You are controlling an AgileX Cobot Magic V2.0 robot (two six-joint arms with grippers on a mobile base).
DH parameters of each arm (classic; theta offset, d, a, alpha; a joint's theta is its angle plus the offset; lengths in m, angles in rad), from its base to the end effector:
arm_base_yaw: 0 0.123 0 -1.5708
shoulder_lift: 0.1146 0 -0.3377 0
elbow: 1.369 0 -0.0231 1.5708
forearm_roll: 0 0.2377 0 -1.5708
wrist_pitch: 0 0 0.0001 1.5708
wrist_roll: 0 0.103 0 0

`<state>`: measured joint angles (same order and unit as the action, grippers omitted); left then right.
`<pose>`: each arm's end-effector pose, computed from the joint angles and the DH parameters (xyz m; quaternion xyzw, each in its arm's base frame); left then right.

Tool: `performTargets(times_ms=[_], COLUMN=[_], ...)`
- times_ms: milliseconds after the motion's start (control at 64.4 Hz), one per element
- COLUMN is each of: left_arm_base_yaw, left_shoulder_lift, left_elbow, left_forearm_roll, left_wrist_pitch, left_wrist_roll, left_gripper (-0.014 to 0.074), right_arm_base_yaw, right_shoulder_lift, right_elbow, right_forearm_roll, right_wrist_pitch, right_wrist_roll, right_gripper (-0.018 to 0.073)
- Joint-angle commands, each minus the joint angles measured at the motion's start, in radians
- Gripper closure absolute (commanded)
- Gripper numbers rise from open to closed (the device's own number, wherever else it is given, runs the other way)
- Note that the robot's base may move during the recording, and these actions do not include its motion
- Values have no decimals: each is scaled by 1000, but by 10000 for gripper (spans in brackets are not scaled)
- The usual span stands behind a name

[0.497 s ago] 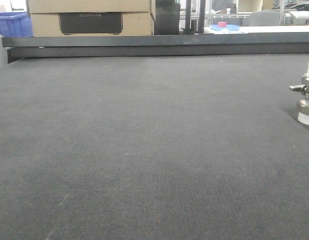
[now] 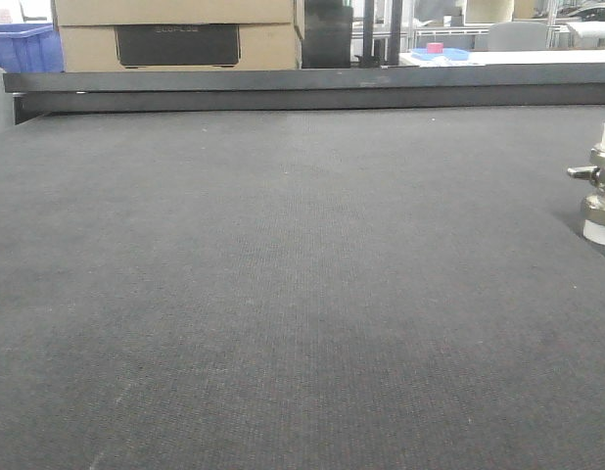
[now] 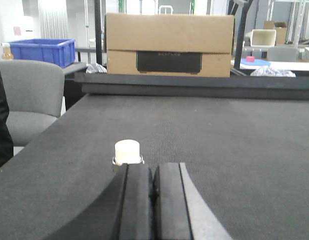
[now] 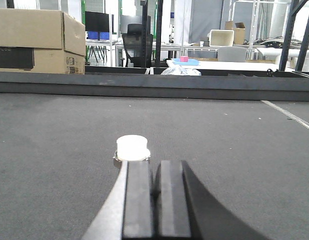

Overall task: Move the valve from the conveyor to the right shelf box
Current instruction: 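Lower both grippers over the two silver valves on the conveyor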

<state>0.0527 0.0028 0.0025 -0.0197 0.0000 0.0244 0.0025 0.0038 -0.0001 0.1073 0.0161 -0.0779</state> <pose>0.0023 0.0001 0.2133 -0.0163 0.6774 0.0211 0.7352 0.0024 0.0002 0.2126 0.0085 0.6828 0.0122 0.7305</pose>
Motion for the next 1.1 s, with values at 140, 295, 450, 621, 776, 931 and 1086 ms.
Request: performTargets(times_ms=[140,295,450,621,776,931,1086], left_arm_base_yaw=[2,2,2,2,2,2,-7], left_shoulder_lift=[-3,-3,-3,-3,93,267,432], left_elbow=[-2,-2,-2,-127,-356,-571,-703], left_forearm_roll=[7,7,7,7,54,91,91], left_wrist_pitch=[-38,-52,-142,-104,95,257,354], left_wrist_roll=[-3,-3,-3,-3,-3,-3,-3], left_gripper=[707,707,707,707,692,449,119], right_arm_base_yaw=[-2,-2,-2,-2,-2,-2,-2], right_shoulder_lift=[-4,-4,-4,-4,36,190,365], right_elbow=[0,0,0,-178,-411,-566,-660], right_forearm_roll=[-1,-1,-1,-1,-1,-1,-12], right_wrist_pitch=[-57,-67,-137,-76,112,167,163], right_wrist_roll=[0,0,0,0,0,0,0], right_gripper=[715,715,715,715,677,454,120])
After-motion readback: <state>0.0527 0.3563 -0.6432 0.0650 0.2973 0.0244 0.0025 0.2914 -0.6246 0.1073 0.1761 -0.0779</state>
